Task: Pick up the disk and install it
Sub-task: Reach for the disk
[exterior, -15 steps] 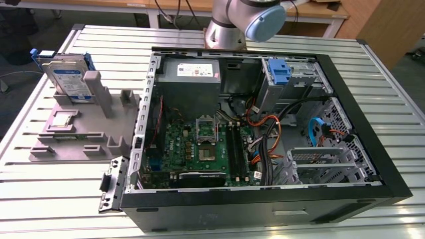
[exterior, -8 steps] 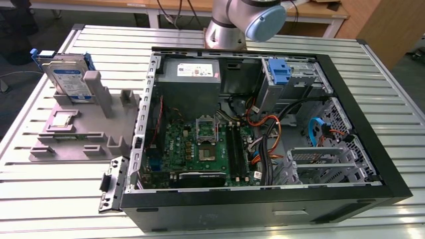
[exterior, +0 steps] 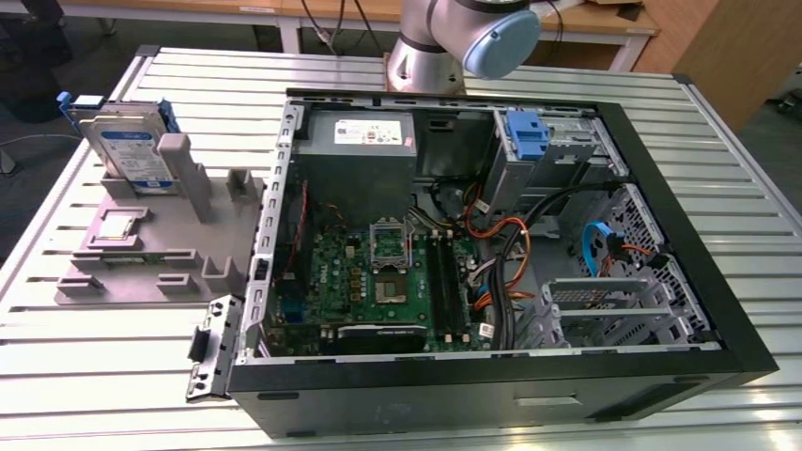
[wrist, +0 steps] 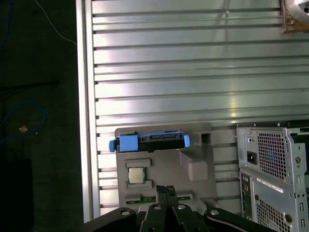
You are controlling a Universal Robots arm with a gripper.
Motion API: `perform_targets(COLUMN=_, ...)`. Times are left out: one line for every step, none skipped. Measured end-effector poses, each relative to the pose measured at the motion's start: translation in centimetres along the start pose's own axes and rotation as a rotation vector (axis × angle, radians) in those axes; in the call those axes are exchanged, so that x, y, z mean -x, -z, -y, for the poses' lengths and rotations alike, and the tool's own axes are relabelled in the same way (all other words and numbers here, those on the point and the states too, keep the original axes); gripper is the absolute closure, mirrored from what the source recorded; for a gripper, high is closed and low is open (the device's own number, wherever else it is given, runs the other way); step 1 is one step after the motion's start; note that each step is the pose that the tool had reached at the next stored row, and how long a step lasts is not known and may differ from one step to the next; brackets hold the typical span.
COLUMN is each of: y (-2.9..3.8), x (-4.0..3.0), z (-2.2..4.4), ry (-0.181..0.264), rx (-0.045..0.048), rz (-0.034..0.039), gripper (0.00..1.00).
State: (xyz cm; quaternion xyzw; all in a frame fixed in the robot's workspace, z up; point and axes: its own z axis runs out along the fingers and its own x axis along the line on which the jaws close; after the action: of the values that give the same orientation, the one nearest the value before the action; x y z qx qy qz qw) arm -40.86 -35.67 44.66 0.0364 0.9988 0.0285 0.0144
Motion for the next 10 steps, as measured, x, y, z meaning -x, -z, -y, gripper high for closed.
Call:
perform_targets(y=-0.07, x=0.00, z=0.00, ry=0.000, rx=0.0000, rz=-0.0001, gripper=0.89)
perform_targets(y=-0.18, x=-0.01, z=0.01, ry=0.001, rx=-0.0001, rz=-0.0003, gripper=0.89)
perform_targets(y=-0.33, x=-0.01, z=0.02, ry=0.002, rx=0.0000, rz=-0.0002, gripper=0.89)
perform_targets(y=-0.45, x=-0.01, z=0.03, ry=0.003, rx=0.0001, rz=-0.0003, gripper=0.89)
perform_targets(y=-0.51, x=-0.01, z=0.02, ry=0.004, rx=0.0001, rz=-0.0004, gripper=0.89)
perform_targets(y=-0.52, x=-0.01, z=0.02, ry=0.004, rx=0.0001, rz=-0.0003, gripper=0.89)
perform_targets(y=-0.52, x=-0.02, z=0.02, ry=0.004, rx=0.0000, rz=-0.0005, gripper=0.89)
perform_targets(y=-0.52, x=-0.02, z=0.01, ry=0.004, rx=0.0000, rz=-0.0005, gripper=0.89)
perform_targets(y=-0.54, x=-0.02, z=0.00, ry=0.004, rx=0.0001, rz=-0.0004, gripper=0.89)
perform_targets(y=-0.55, x=-0.02, z=-0.01, ry=0.004, rx=0.0001, rz=-0.0003, gripper=0.89)
